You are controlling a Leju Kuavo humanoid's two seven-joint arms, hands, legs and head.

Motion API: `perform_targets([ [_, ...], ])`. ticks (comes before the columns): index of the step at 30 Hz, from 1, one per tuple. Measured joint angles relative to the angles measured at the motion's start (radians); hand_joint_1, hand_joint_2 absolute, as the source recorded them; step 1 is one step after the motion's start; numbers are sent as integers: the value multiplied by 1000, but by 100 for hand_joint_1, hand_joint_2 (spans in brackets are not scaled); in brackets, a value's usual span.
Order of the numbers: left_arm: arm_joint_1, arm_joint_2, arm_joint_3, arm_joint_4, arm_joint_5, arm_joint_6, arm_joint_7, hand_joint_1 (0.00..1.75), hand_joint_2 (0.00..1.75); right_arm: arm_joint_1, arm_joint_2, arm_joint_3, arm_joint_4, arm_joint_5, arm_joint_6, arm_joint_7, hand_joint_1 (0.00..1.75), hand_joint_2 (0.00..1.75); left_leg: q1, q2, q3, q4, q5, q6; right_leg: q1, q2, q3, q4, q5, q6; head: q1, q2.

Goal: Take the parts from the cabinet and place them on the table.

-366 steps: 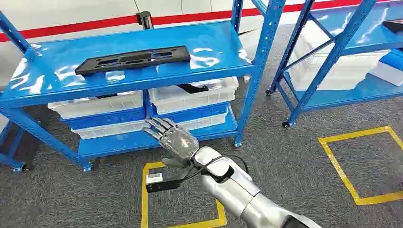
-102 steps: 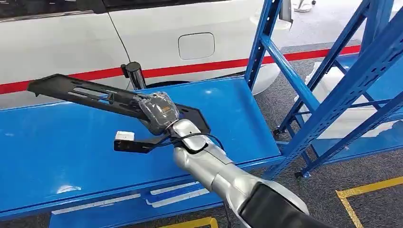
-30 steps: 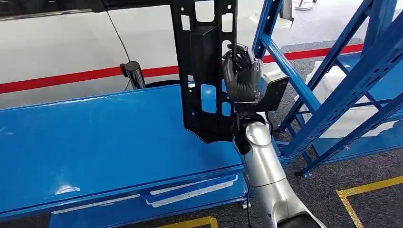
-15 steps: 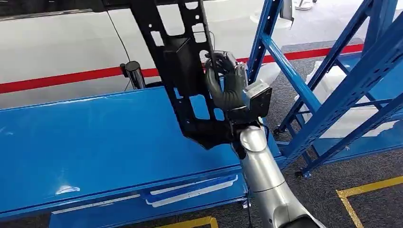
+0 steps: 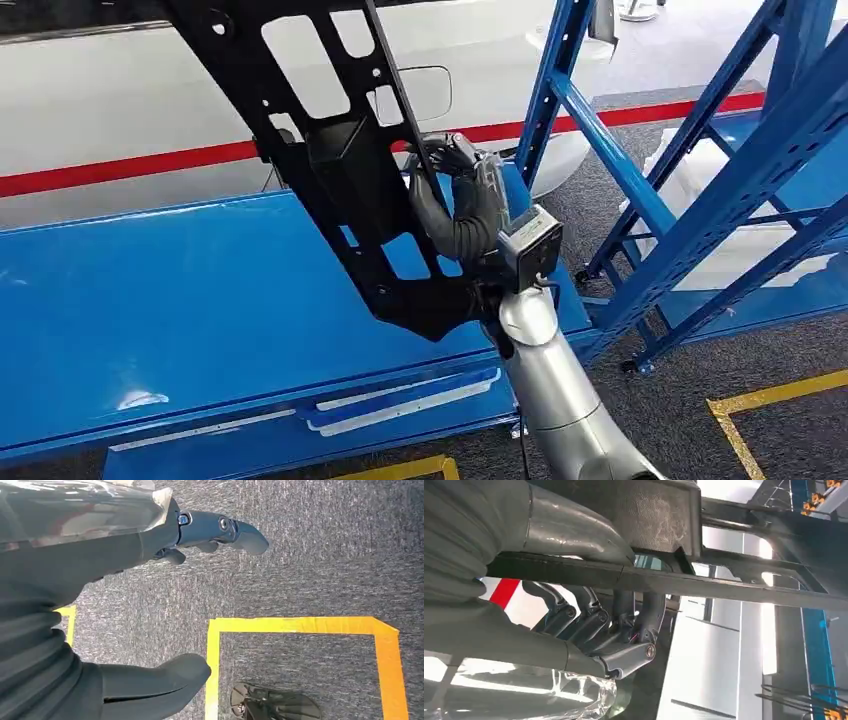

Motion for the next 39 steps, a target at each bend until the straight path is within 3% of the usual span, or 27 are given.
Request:
perform_targets([
  [2, 0, 0, 2, 0, 0, -2, 0, 0, 175, 1, 0, 1, 0, 0, 0, 0, 175, 175, -4, 0, 0, 1, -3, 5, -5, 0, 0, -1, 0, 3, 0, 0],
  [4, -1, 1, 7, 0, 1, -4, 0, 0, 175, 1, 0, 3, -6, 2, 0, 0, 175, 175, -6, 0, 2, -4, 5, 16, -5, 0, 2, -4, 5, 16, 0, 0],
  [5, -3, 0, 8, 0, 2, -5, 0, 0, 175, 3, 0, 3, -11, 4, -1, 0, 175, 175, 6, 4, 10, -21, 14, 26, -1, -1, -5, 5, -7, 16, 0, 0],
  [6, -5, -2, 9, 0, 2, -5, 0, 0, 175, 2, 0, 4, -14, 4, -2, -1, 175, 175, 3, 5, 13, -28, 17, 28, -3, -1, -15, 30, -22, 15, 0, 0],
  [8, -8, -2, 13, 0, 3, -5, 0, 0, 175, 3, -2, 5, -17, 4, -3, -1, 175, 175, 3, 6, 11, -27, 18, 32, -4, -1, -93, 188, -94, 1, 3, 0],
  [9, -8, -3, 16, 0, 3, -5, 0, 0, 175, 8, -3, 5, -17, 4, -3, -1, 175, 175, 3, 6, 9, -27, 18, 32, -5, -1, -139, 282, -124, 1, 2, 0],
  [10, -8, -3, 17, 0, 6, -5, 0, 0, 175, 13, -5, 5, -17, 4, -3, -1, 175, 175, 3, 6, 9, -27, 18, 32, -5, -1, -167, 334, -132, 7, 2, 0],
  [11, -8, -4, 17, 0, 9, -5, 0, 0, 175, 16, -6, 5, -17, 4, -3, -1, 175, 175, 4, 6, 9, -27, 18, 31, -8, -1, -169, 334, -122, 16, 2, 0],
  [12, -8, -5, 18, 0, 11, -5, 0, 0, 175, 17, -7, 5, -17, 4, -3, -1, 175, 175, 6, 5, 9, -25, 19, 30, -12, -1, -147, 283, -89, 31, 2, 0],
  [14, -8, -8, 18, 0, 14, -5, 0, 0, 175, 16, -7, 5, -19, 4, -3, -1, 175, 175, 13, 4, 8, -14, 14, 19, -24, -7, -54, 92, -6, 60, 2, 0],
  [15, -9, -7, 18, 0, 14, -6, 0, 0, 175, 16, -7, 5, -19, 4, -3, -1, 175, 175, 12, 3, 5, -7, 11, 11, -29, -10, -27, 30, 1, 63, 3, 0],
  [16, -10, -6, 19, 0, 17, -6, 0, 0, 175, 17, -6, 7, -19, 4, -3, -1, 175, 175, 9, 0, -6, -2, 12, 0, -11, 3, -20, 46, 11, 48, 3, 0],
  [19, -9, -7, 22, 0, 17, -6, 0, 0, 175, 19, -8, 7, -23, 5, -4, -1, 175, 175, 10, -3, -13, 6, 24, -19, -12, 4, -43, 52, 12, 34, 4, 0],
  [20, -9, -5, 24, 0, 17, -6, 0, 0, 175, 18, -8, 7, -23, 6, -4, -1, 175, 175, 13, -2, -19, 10, 19, -22, -26, 2, -46, 47, 18, 22, 3, 0],
  [22, -9, -6, 25, 0, 17, -6, 0, 0, 175, 17, -7, 8, -25, 5, -4, -1, 175, 175, 16, 2, -50, 85, -59, -30, -21, 0, -61, 48, 30, -4, 1, 0],
  [24, -9, -6, 25, 0, 17, -6, 0, 0, 175, 19, -7, 8, -25, 6, -4, -1, 175, 175, 17, 2, -110, 246, -150, -37, -12, -3, -80, 48, 41, -20, 1, 0],
  [25, -9, -6, 25, 0, 17, -6, 0, 0, 175, 21, -8, 8, -25, 6, -3, -1, 175, 175, 17, 2, -129, 307, -173, -38, -7, -4, -89, 48, 48, -27, 0, 0],
  [26, -9, -6, 25, 0, 17, -6, 0, 0, 175, 24, -8, 8, -25, 6, -4, -1, 175, 175, 17, 2, -124, 319, -169, -36, -2, -4, -97, 49, 53, -28, 0, 0],
  [27, -9, -6, 25, 0, 17, -6, 0, 0, 175, 24, -8, 8, -25, 6, -4, -1, 175, 175, 17, 2, -95, 284, -144, -30, 1, -4, -104, 49, 60, -29, 0, 0],
  [29, -10, -6, 25, 0, 17, -6, 0, 0, 175, 23, -8, 8, -25, 6, -4, -1, 175, 175, 12, 2, 15, 122, -79, -11, 8, -3, -113, 48, 71, -28, 0, 0],
  [30, -12, -5, 26, -1, 16, -6, 0, 0, 175, 23, -8, 8, -26, 6, -4, -1, 175, 175, 6, 0, 77, 25, -75, 6, 7, -3, -113, 48, 76, -28, 0, 0],
  [31, -14, -1, 26, -3, 15, -7, -1, 0, 175, 22, -8, 8, -28, 7, -3, -1, 175, 175, 2, 5, 91, 4, -85, 8, 11, -3, -117, 47, 82, -17, 2, 0],
  [34, -13, 0, 25, -3, 11, -14, -7, 0, 175, 21, -8, 11, -28, 14, -6, -1, 175, 175, -14, 3, 81, 1, -65, 21, -2, -8, -117, 42, 99, 4, 1, 0],
  [35, -12, 1, 26, -3, 11, -15, -8, 0, 175, 22, -8, 11, -28, 16, -7, -1, 175, 175, -12, 5, 78, -21, -43, 31, 8, -7, -120, 35, 108, 10, 1, 0],
  [36, -14, 0, 26, -3, 10, -17, -10, 0, 175, 23, -10, 12, -28, 16, -8, -1, 175, 175, -2, 16, 78, -36, -24, 30, 7, -8, -131, 50, 88, 7, 1, 0],
  [37, -15, 0, 26, -4, 11, -18, -11, 0, 175, 21, -11, 12, -29, 16, -10, -2, 175, 175, -1, 15, 64, -42, -10, 41, 8, -7, -154, 91, 40, -3, 5, 0],
  [39, -15, -2, 26, -4, 11, -19, -12, 0, 175, 25, -15, 12, -29, 18, -11, -8, 175, 175, -1, 16, 40, -41, 8, 37, 2, -7, -192, 224, -48, -11, 6, 0],
])
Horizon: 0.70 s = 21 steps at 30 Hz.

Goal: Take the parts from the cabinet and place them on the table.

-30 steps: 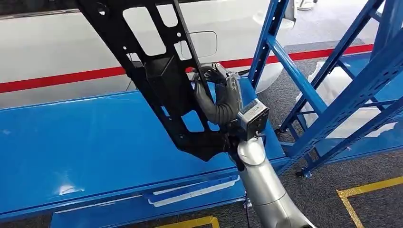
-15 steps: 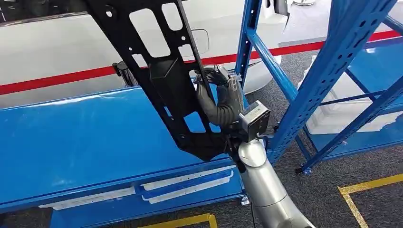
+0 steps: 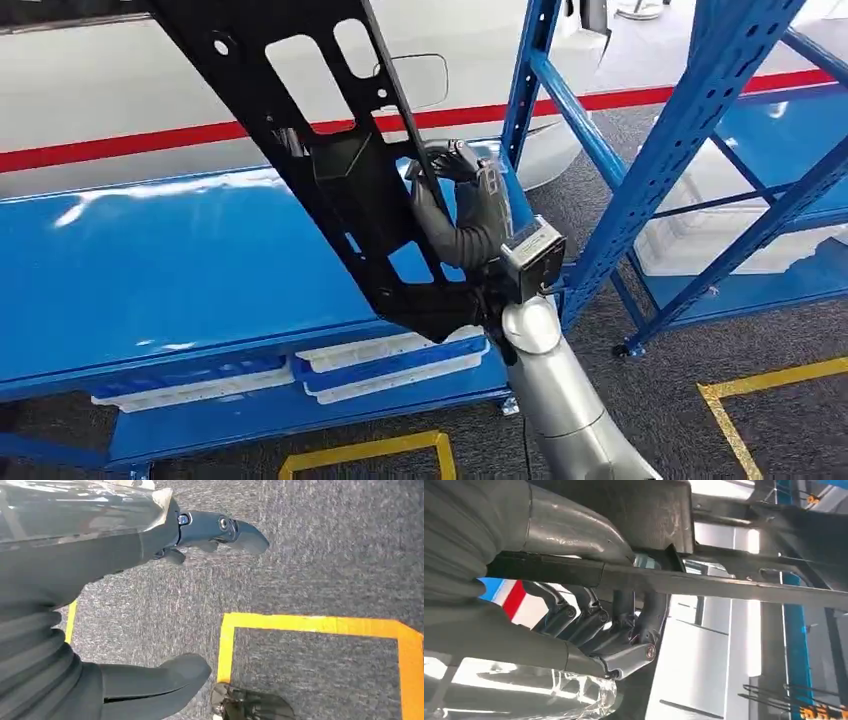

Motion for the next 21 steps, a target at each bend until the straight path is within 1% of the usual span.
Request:
perform_targets([
  [1, 1, -2, 0, 0, 0, 0, 0, 0, 175, 3, -2, 0, 0, 0, 0, -2, 175, 175, 0, 1, -15, 1, 10, -1, -2, 0, -16, 70, -28, 5, -1, 0],
  [2, 1, -2, 1, 0, 0, -1, 0, 0, 175, 6, -4, 0, 0, 0, 0, -3, 175, 175, 1, 3, -28, 2, 20, -4, -6, 0, -16, 108, -28, 17, -1, 0],
  [3, 2, -5, 2, 0, 0, -1, 0, 0, 175, 7, -6, 0, 1, 2, 0, -4, 175, 175, 3, 4, -42, 4, 30, -8, -10, 0, 5, 98, -10, 33, -1, 0],
  [4, 2, -5, 5, 0, 0, -1, 0, 0, 175, 7, -8, 0, 2, 2, 0, -6, 175, 175, 6, 4, -57, 8, 38, -13, -15, -1, 48, 45, 20, 51, -1, 0],
  [5, 2, -6, 6, 0, 2, -1, 0, 0, 175, 7, -8, 0, 2, 1, 0, -12, 175, 175, 10, 4, -72, 18, 43, -20, -21, -1, 106, -39, 48, 65, -1, 0],
  [6, 1, -6, 6, 0, 2, -1, 0, 0, 175, 6, -9, 0, 2, -2, 0, -19, 175, 175, 12, 4, -85, 32, 46, -26, -26, -2, 168, -129, 53, 71, -1, 0],
  [7, 2, -3, 8, -2, 4, 0, 0, 0, 175, 5, -9, 0, 2, -5, 0, -24, 175, 175, 7, 3, -98, 40, 49, -32, -20, 0, 211, -187, 11, 64, 2, 0],
  [8, 2, -5, 9, -2, 6, 2, 0, 0, 175, 9, -9, 0, 2, -7, 1, -31, 175, 175, 5, 2, -102, 47, 55, -38, -9, 3, 202, -183, 15, 49, -3, 0],
  [9, 3, -6, 10, -2, 6, 2, -1, 0, 175, 9, -10, 0, 5, -10, 1, -34, 175, 175, 3, 1, -103, 54, 59, -44, -11, 2, 186, -187, 15, 45, -2, 0],
  [10, 3, -5, 11, -2, 6, 3, -1, 0, 175, 10, -10, 0, 7, -10, 1, -37, 175, 175, 6, 0, -104, 50, 67, -48, -9, 2, 188, -179, 18, 39, -5, 0],
  [11, 4, -5, 13, -2, 7, 3, -1, 0, 175, 11, -10, 0, 9, -8, 1, -39, 175, 175, 8, -1, -107, 49, 74, -54, -12, 1, 176, -179, 25, 28, -4, 0],
  [12, 5, -5, 16, -2, 7, 4, -2, 0, 175, 9, -10, 0, 12, -8, 1, -43, 175, 175, 16, -2, -117, 56, 62, -57, -21, -2, 170, -181, 36, 11, -4, 0],
  [13, 5, -5, 16, -2, 7, 4, -2, 0, 175, 11, -7, 0, 13, -8, 1, -46, 175, 175, 17, -3, -131, 86, 7, -61, -18, -1, 164, -181, 47, -5, -6, 0],
  [14, 5, -6, 16, -2, 7, 4, -3, 0, 175, 11, -6, 0, 13, -8, 1, -47, 175, 175, 17, -5, -149, 147, -58, -67, -16, -2, 151, -180, 60, -15, -6, 0],
  [15, 5, -6, 16, -2, 7, 4, -3, 0, 175, 11, -6, 0, 14, -8, 1, -48, 175, 175, 18, -6, -170, 224, -111, -71, -13, -2, 138, -179, 70, -17, -7, 0],
  [16, 5, -6, 17, -2, 7, 4, -4, 0, 175, 12, -6, 0, 16, -8, 1, -49, 175, 175, 18, -6, -190, 308, -150, -74, -10, -2, 123, -179, 81, -19, -7, 0],
  [17, 5, -6, 17, -2, 7, 4, -4, 0, 175, 14, -6, 0, 19, -8, 1, -49, 175, 175, 18, -8, -196, 357, -160, -75, -7, -2, 111, -178, 90, -19, -6, 0],
  [18, 5, -6, 17, -2, 7, 4, -4, 0, 175, 17, -6, 0, 21, -8, 1, -49, 175, 175, 18, -8, -182, 363, -147, -72, -5, -2, 100, -178, 99, -18, -6, 0],
  [19, 5, -6, 17, -2, 7, 4, -4, 0, 175, 18, -6, 0, 23, -7, 1, -49, 175, 175, 18, -8, -152, 335, -120, -67, -3, -2, 89, -178, 107, -16, -6, 0],
  [20, 5, -6, 18, -2, 7, 4, -4, 0, 175, 18, -6, 0, 24, -7, 1, -50, 175, 175, 17, -9, -96, 265, -86, -59, 0, -1, 77, -178, 117, -15, -6, 0],
  [21, 4, -5, 18, -2, 7, 3, -4, 0, 175, 18, -6, 0, 23, -7, 0, -50, 175, 175, 15, -12, -32, 180, -67, -47, 2, 0, 69, -178, 127, -13, -7, 0],
])
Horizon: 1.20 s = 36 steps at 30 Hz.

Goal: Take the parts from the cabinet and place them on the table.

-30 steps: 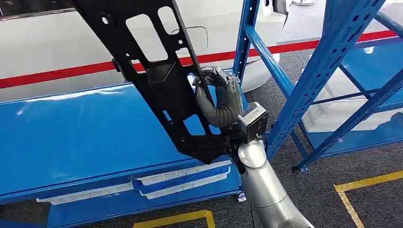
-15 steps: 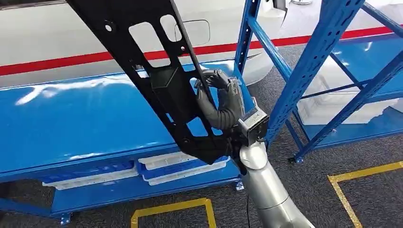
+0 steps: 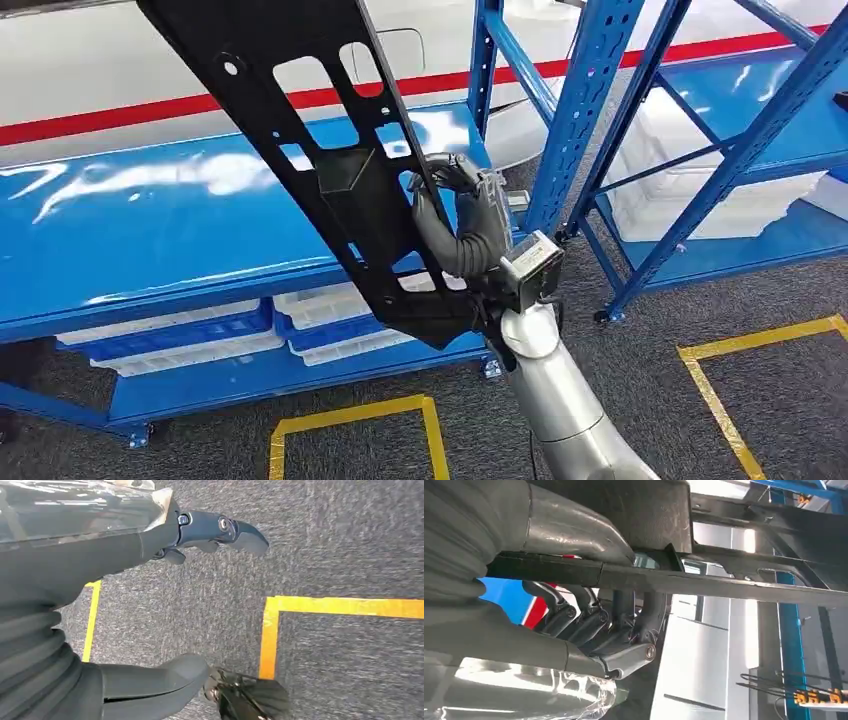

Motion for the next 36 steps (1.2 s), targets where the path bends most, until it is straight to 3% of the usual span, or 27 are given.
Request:
perform_targets([
  [1, -3, 2, 0, -1, 0, 0, 0, 0, 175, 0, 0, 0, 0, 0, 0, -2, 175, 175, -6, -5, 72, -99, -20, 16, -1, 0, -3, 0, 8, 3, 0, 0],
  [2, -4, 2, 0, -1, 0, 0, 0, 0, 175, 1, 0, 0, 0, 3, -1, -3, 175, 175, -9, -3, 100, -150, -37, 20, 6, 0, -8, 0, 15, 10, 1, 0],
  [3, -5, 2, 0, -1, -4, 0, 0, 0, 175, 4, 0, 0, 0, 4, -1, -4, 175, 175, -13, -3, 92, -141, -27, 16, -1, -3, -8, -3, 22, 21, 2, 0],
  [5, -4, 3, 0, -1, -3, 0, 0, 0, 175, 5, 3, 0, 0, 6, -1, -6, 175, 175, -24, -2, 86, -146, -15, 30, -7, -4, -9, -9, 41, 34, 1, 0],
  [6, -3, 2, 1, 0, -3, 0, 0, 0, 175, 7, 3, -1, 0, 7, -2, -6, 175, 175, -14, 3, 78, -167, 10, 39, 0, -3, -16, -9, 42, 40, 1, 0],
  [7, -5, 1, 1, 0, -3, 0, 0, 0, 175, 10, 2, -2, 0, 7, -2, -8, 175, 175, -15, 10, 73, -174, 25, 41, 0, -1, -29, 11, 13, 35, 1, 0],
  [8, -6, 2, 1, -1, -3, 0, 0, 0, 175, 10, 2, -3, 0, 7, -2, -8, 175, 175, -15, 10, 56, -175, 40, 54, -1, -1, -48, 59, -45, 21, 5, 0],
  [9, -5, 2, 1, -1, -5, 0, 1, 0, 175, 12, 1, -5, 0, 7, -2, -8, 175, 175, -15, 11, 41, -174, 54, 52, -2, -1, -70, 125, -97, 14, 4, 0],
  [11, -5, 1, 1, -1, -5, 0, 1, 0, 175, 20, -1, -6, 0, 7, -2, -8, 175, 175, -15, 13, 5, -171, 81, 50, -5, -1, -101, 274, -159, 23, 5, 0],
  [13, -5, -2, 1, -1, -5, -1, 1, 0, 175, 26, -3, -6, 0, 7, -2, -8, 175, 175, -13, 16, -33, -169, 107, 43, -9, -1, -65, 288, -126, 52, 5, 0],
  [15, -5, -2, 1, -1, -5, -1, 1, 0, 175, 26, -2, -6, 0, 7, -2, -8, 175, 175, -9, 16, -67, -157, 126, 33, -15, -2, 34, 168, -74, 76, 5, 0],
  [16, -5, -2, 1, -1, -5, -1, 1, 0, 175, 26, -2, -6, 0, 7, -2, -8, 175, 175, -10, 15, -84, -142, 134, 24, -23, -2, 110, 62, -85, 76, 5, 0],
  [17, -5, 1, 1, -3, -5, -1, 1, 0, 175, 25, -1, -6, 0, 7, -2, -8, 175, 175, -13, 14, -100, -132, 139, 18, -14, -1, 164, -12, -123, 68, 10, 0],
  [18, -4, 0, 1, -2, -5, -1, 1, 0, 175, 29, -1, -6, -2, 8, -2, -9, 175, 175, -14, 14, -101, -129, 147, 13, -7, 2, 149, -16, -129, 51, 6, 0],
  [20, -3, 0, 3, -2, 0, 1, 1, 0, 175, 32, -1, -8, -3, 11, -3, -10, 175, 175, -12, 13, -102, -132, 163, 8, -7, 1, 138, -12, -123, 38, 5, 0],
  [21, 0, 0, 5, -2, 2, 2, 1, 0, 175, 33, -2, -8, -3, 14, -4, -10, 175, 175, -6, 14, -106, -133, 171, 3, -15, -1, 131, -14, -114, 23, 4, 0],
  [22, 1, 1, 7, -2, 3, 3, 1, 0, 175, 33, -1, -8, -3, 14, -3, -11, 175, 175, -1, 10, -116, -120, 139, -4, -16, -5, 121, -13, -103, 11, 4, 0],
  [23, 2, 1, 8, -2, 3, 3, 1, 0, 175, 33, 0, -8, -4, 14, -4, -11, 175, 175, -1, 9, -127, -86, 73, -9, -16, -5, 110, -14, -91, -1, 3, 0],
  [25, 2, -1, 14, -2, 3, 3, 2, 0, 175, 33, 0, -8, -6, 15, -3, -12, 175, 175, 1, 4, -157, 57, -58, -18, -13, -5, 86, -12, -63, -6, 2, 0],
  [26, 1, -1, 16, -2, 3, 3, 1, 0, 175, 34, -1, -9, -6, 16, -4, -12, 175, 175, 3, 4, -169, 131, -87, -20, -12, -4, 69, -10, -51, -4, 1, 0],
  [27, 1, -1, 16, -2, 3, 3, 0, 0, 175, 38, -3, -9, -6, 16, -3, -13, 175, 175, 3, 4, -167, 178, -83, -20, -11, -4, 54, -9, -39, -3, 1, 0],
  [29, 1, -1, 18, -2, 3, 2, -1, 0, 175, 47, -4, -10, -6, 17, -3, -16, 175, 175, 3, 4, -112, 149, -26, -16, -11, -5, 29, -8, -21, 3, 1, 0],
  [30, 2, 0, 18, -2, 3, 2, -1, 0, 175, 51, -4, -10, -7, 17, -2, -19, 175, 175, 3, 3, -53, 80, 4, -11, -11, -4, 18, -8, -12, 7, 1, 0],
  [31, 1, 0, 19, -2, 3, 2, -2, 0, 175, 53, -4, -10, -10, 18, -2, -20, 175, 175, 2, 0, 20, -14, 10, -3, -11, -4, 11, -8, -3, 11, 0, 0],
  [32, -1, 1, 19, -3, 3, 2, -2, 0, 175, 55, -4, -10, -16, 18, -1, -21, 175, 175, -1, -6, 87, -105, -20, 4, -9, -3, 7, -8, 4, 17, 1, 0],
  [33, -2, 1, 19, -3, 3, 2, -3, 0, 175, 56, -4, -10, -21, 18, 0, -24, 175, 175, -5, -6, 112, -157, -35, 6, -6, -5, 5, -8, 11, 25, 3, 0],
  [36, 0, 0, 21, -3, 1, 4, -3, 0, 175, 61, -4, -10, -23, 18, 5, -28, 175, 175, -18, -4, 92, -155, -12, 26, -12, -6, 3, -24, 43, 49, 3, 0],
])
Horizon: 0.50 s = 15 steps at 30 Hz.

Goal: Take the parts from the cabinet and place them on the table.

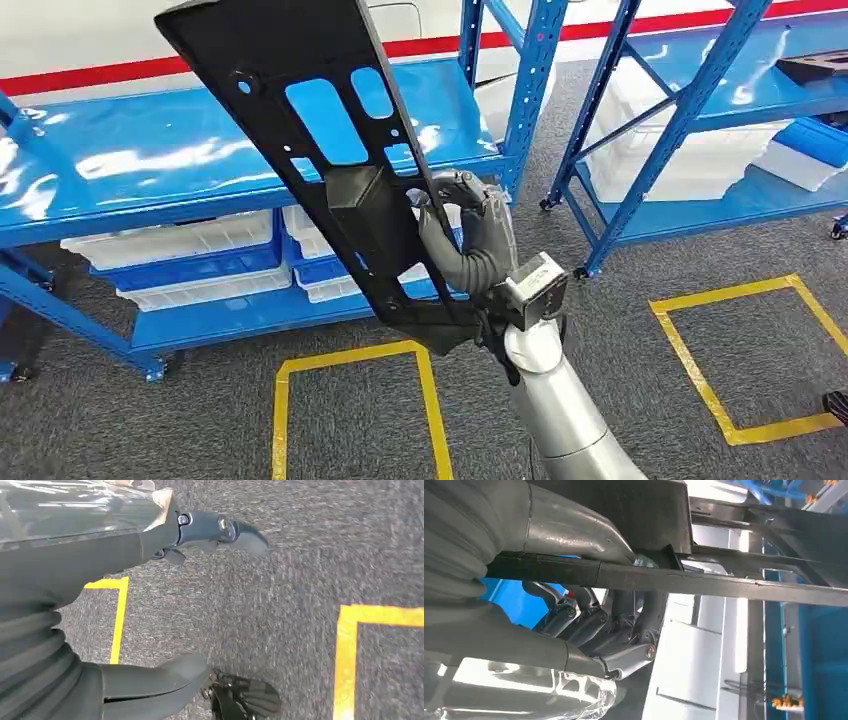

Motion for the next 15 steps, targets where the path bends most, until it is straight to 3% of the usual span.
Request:
perform_targets([
  [1, 0, -1, 0, 0, 0, 1, 1, 0, 175, 3, -2, 0, 0, 0, 2, -1, 175, 175, 12, 9, -5, -15, 21, 12, 3, -1, -6, 11, -11, 1, 0, 0],
  [2, -2, -2, 0, 0, 0, 1, 3, 0, 175, 6, -3, 1, -3, 0, 2, -3, 175, 175, 7, 11, -17, -16, 34, 23, 3, 2, -30, 38, -57, -10, 1, 0],
  [4, -2, -1, 1, 0, -1, 6, 5, 0, 175, 8, -5, 1, -5, 0, 2, -3, 175, 175, 4, 13, -50, -14, 59, 28, 3, 3, -67, 164, -165, -30, 6, 0],
  [5, -2, -1, 1, 0, -1, 7, 5, 0, 175, 10, -7, 1, -5, 0, 2, -4, 175, 175, 1, 14, -68, -13, 73, 29, 3, 3, -82, 243, -204, -31, 5, 0],
  [6, -2, -2, 1, 0, -1, 7, 5, 0, 175, 13, -8, 1, -5, 0, 2, -4, 175, 175, 0, 15, -84, -11, 85, 29, 3, 3, -88, 302, -213, -22, 7, 0],
  [7, -2, -2, 1, 0, -1, 7, 6, 0, 175, 17, -9, 1, -5, 0, 2, -4, 175, 175, -1, 16, -104, -9, 99, 29, 3, 3, -78, 329, -196, -9, 6, 0],
  [8, -2, -2, 1, 0, -1, 8, 6, 0, 175, 18, -10, 1, -5, 3, 2, -4, 175, 175, -1, 16, -121, -7, 108, 26, 4, 3, -52, 312, -163, 4, 6, 0],
  [9, -2, -3, 1, 0, -3, 8, 0, 0, 175, 18, -10, 2, -5, 9, 2, -5, 175, 175, -1, 16, -138, -5, 118, 23, 6, 3, -5, 257, -128, 14, 6, 0],
  [10, -1, -5, 1, 0, -5, 7, -12, 0, 175, 17, -10, 2, -5, 19, 0, -6, 175, 175, -2, 15, -153, -1, 128, 19, 6, 3, 58, 177, -109, 14, 6, 0],
  [11, -2, -5, 0, 0, -8, 2, -24, 0, 175, 18, -10, 2, -7, 30, -2, -8, 175, 175, -4, 14, -163, 6, 136, 14, 6, 3, 131, 80, -133, 1, 5, 0],
  [12, -2, -5, 0, 0, -8, -2, -29, 0, 175, 18, -10, 4, -11, 39, -2, -9, 175, 175, -9, 14, -171, 15, 141, 9, 16, 4, 203, -31, -175, -11, 7, 0],
  [13, -1, -5, 0, 0, -8, -3, -31, 0, 175, 20, -11, 4, -13, 39, -4, -10, 175, 175, -9, 13, -169, 13, 152, 4, 16, 6, 186, -29, -178, -17, 0, 0],
  [15, 0, -5, 0, 0, -9, -3, -34, 0, 175, 19, -11, 4, -13, 39, -6, -11, 175, 175, -4, 13, -171, 12, 165, -4, 18, 5, 180, -28, -170, -27, 2, 0],
])
